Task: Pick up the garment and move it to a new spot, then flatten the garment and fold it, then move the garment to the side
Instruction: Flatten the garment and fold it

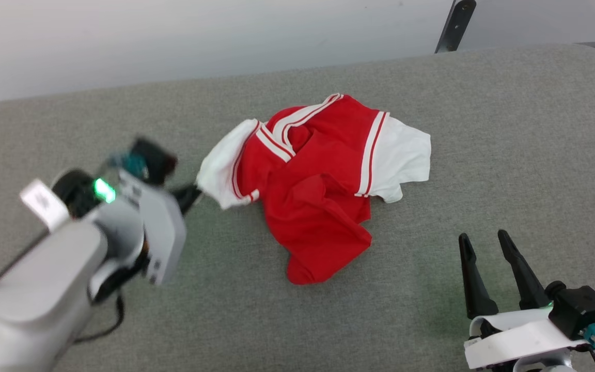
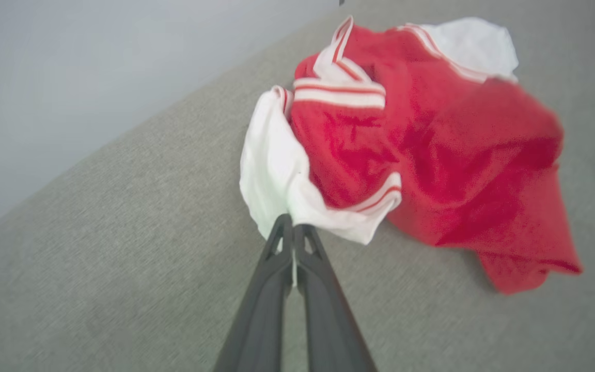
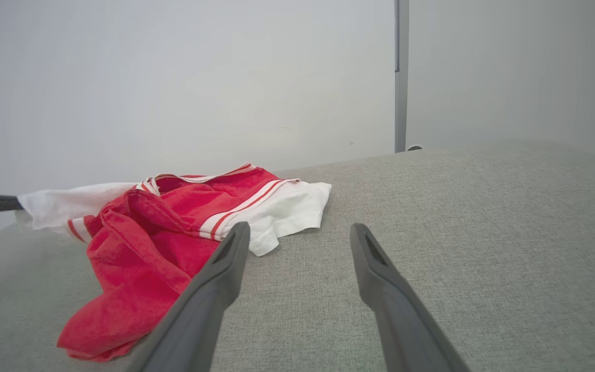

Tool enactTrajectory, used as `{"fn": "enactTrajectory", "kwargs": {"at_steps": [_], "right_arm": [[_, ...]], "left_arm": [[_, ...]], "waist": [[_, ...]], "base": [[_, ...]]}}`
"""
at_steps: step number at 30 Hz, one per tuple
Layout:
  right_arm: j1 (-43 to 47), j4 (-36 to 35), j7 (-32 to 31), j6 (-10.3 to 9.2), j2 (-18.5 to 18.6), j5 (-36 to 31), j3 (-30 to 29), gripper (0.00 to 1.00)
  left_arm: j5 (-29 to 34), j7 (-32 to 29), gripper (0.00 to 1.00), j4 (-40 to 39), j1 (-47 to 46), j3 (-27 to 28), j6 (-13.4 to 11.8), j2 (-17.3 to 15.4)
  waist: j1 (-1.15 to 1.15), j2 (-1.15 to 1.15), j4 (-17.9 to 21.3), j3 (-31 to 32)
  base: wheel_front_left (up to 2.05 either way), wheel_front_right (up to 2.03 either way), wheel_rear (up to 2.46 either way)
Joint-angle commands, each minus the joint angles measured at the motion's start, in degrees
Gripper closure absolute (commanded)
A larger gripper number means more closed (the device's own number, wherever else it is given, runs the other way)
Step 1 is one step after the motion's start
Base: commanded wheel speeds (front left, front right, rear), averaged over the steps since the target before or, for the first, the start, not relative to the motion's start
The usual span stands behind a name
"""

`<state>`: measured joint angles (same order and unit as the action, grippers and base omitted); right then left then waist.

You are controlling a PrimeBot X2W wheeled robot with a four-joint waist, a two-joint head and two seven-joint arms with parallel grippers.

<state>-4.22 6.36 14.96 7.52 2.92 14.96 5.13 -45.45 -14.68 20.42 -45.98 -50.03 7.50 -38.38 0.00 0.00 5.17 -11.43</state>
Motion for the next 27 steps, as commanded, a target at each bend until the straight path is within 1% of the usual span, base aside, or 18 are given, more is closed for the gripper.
{"fn": "enactTrajectory", "kwargs": {"at_steps": [1,2,4,5,7,8,10,12,13,15,16,18,21,22,23,24,25,27], "right_arm": [[0.37,-0.08,0.31,-0.06,-0.06,-0.35,-0.15,0.00],[0.44,-0.05,0.31,-0.06,-0.07,-0.56,-0.26,0.00],[0.58,0.03,0.31,-0.06,-0.08,-0.61,-0.40,0.00],[0.51,0.05,0.31,-0.06,-0.07,-0.77,-0.30,0.00],[0.21,0.08,0.31,-0.06,-0.06,-0.90,-0.01,0.00],[0.07,0.09,0.31,-0.06,-0.06,-0.97,0.02,0.00],[-0.15,0.06,0.31,-0.06,-0.08,-1.08,0.18,0.00],[-0.23,0.03,0.31,-0.06,-0.05,-1.17,0.30,0.00],[-0.13,0.06,0.31,-0.06,-0.07,-1.21,0.40,0.00],[0.15,0.11,0.32,-0.06,-0.05,-1.19,0.58,0.00],[0.30,0.17,0.32,-0.06,-0.07,-1.17,0.66,0.00],[0.64,0.24,0.32,-0.06,-0.06,-1.09,0.61,0.00],[0.98,0.33,0.32,-0.06,-0.07,-0.96,0.39,0.00],[1.03,0.30,0.32,-0.06,-0.07,-0.89,0.34,0.00],[1.03,0.25,0.32,-0.06,-0.07,-0.84,0.33,0.00],[1.04,0.22,0.32,-0.06,-0.07,-0.78,0.37,0.00],[1.05,0.19,0.31,-0.06,-0.07,-0.76,0.39,0.00],[1.09,0.15,0.31,-0.06,-0.07,-0.69,0.30,0.00]], "left_arm": [[0.49,0.49,1.00,0.02,0.77,-0.84,-0.08,-0.18],[0.42,1.61,1.00,0.53,0.86,-2.60,-0.10,-1.44],[2.42,3.91,1.00,2.10,-0.35,-6.52,-0.09,-3.61],[2.31,5.02,1.00,3.16,-0.80,-7.73,-0.09,-3.94],[5.67,8.51,1.00,5.59,-2.84,-10.49,-0.09,-4.86],[6.37,10.61,1.00,6.81,-3.44,-11.34,-0.09,-4.77],[11.41,15.95,1.00,9.98,-5.87,-12.54,-0.18,-4.91],[13.36,20.30,1.00,13.16,-6.21,-13.07,-0.39,-3.55],[14.84,21.66,1.00,14.76,-6.57,-13.78,-0.39,-3.27],[14.12,22.73,1.00,18.33,-5.65,-14.37,-0.28,-2.18],[13.79,22.92,0.98,19.72,-5.21,-14.82,-0.24,-1.50],[12.34,22.97,0.79,22.32,-4.29,-15.80,-0.09,-0.34],[7.99,21.93,0.64,23.44,-3.04,-17.88,-0.04,1.46],[5.36,21.56,0.61,23.28,-2.99,-17.96,-0.06,1.76],[2.98,21.06,0.53,22.90,-3.13,-18.07,-0.11,1.86],[0.34,20.45,0.19,22.26,-3.25,-18.25,-0.11,1.81],[-2.72,19.79,0.00,21.31,-3.59,-17.93,-0.09,1.70],[-7.25,18.25,0.00,18.49,-4.80,-18.35,-0.09,0.55]], "waist": [[0.00,0.00,-0.03,0.02],[0.00,0.00,-0.09,0.05],[0.00,0.00,-0.26,0.07],[0.00,0.00,-0.34,0.08],[0.00,0.00,-0.41,0.10],[0.00,0.00,-0.45,0.13],[0.00,0.00,-0.48,0.10],[0.00,0.00,-0.45,0.13],[0.00,0.00,-0.40,0.17],[0.00,0.00,-0.24,0.21],[0.00,0.00,-0.15,0.27],[0.00,0.00,-0.02,0.39],[0.00,0.00,-0.07,0.61],[0.00,0.00,-0.13,0.65],[0.00,0.00,-0.18,0.71],[0.00,0.00,-0.21,0.78],[0.00,0.00,-0.25,0.88],[0.00,0.00,-0.30,1.08]], "base": [[0.00,0.00,0.00],[0.00,0.00,0.00],[0.00,0.00,0.00],[0.00,0.00,0.00],[0.00,0.00,0.00],[0.00,0.00,0.00],[0.00,0.00,0.00],[0.00,0.00,0.00],[0.00,0.00,0.00],[0.00,0.00,0.00],[0.00,0.00,0.00],[0.00,0.00,0.00],[0.00,0.00,0.00],[0.00,0.00,0.00],[0.00,0.00,0.00],[0.00,0.00,0.00],[0.00,0.00,0.00],[0.00,0.00,0.00]]}}
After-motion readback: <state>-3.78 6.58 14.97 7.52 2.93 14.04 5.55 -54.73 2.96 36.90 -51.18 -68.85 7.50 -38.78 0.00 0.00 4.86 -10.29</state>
